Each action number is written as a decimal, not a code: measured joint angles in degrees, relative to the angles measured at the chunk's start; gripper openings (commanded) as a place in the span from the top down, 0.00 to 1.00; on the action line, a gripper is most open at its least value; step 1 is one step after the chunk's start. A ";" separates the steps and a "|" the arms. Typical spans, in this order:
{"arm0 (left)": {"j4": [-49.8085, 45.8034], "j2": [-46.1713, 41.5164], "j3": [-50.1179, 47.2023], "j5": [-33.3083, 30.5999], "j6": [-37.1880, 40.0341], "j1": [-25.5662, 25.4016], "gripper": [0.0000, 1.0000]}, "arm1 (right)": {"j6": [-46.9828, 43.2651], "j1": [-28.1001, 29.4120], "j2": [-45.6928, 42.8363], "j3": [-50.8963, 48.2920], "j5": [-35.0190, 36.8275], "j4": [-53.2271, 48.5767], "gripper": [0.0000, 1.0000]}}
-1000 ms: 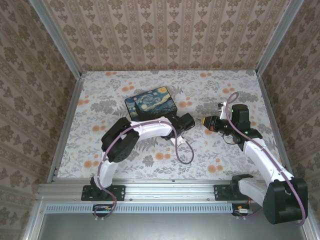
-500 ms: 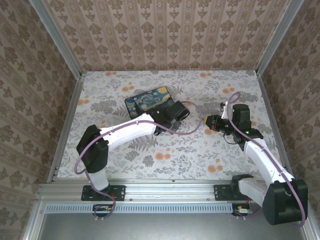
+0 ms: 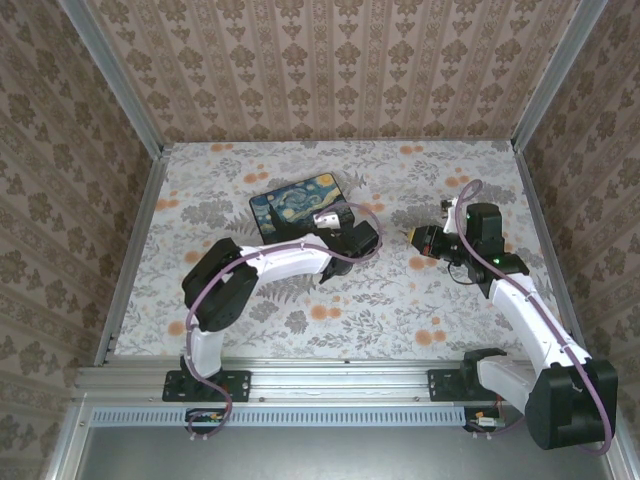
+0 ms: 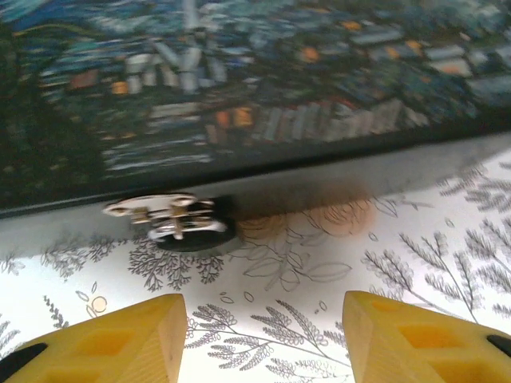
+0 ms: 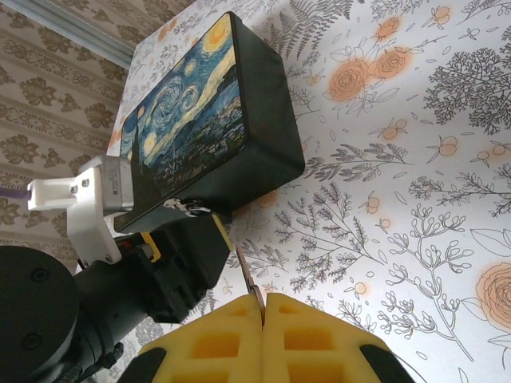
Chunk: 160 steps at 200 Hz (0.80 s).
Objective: Unlock the padlock with the key
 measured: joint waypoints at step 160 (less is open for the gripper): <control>5.20 4.35 -3.45 -2.86 -4.76 3.34 0.54 | 0.46 0.00 3.15 0.00 -1.42 1.16 1.00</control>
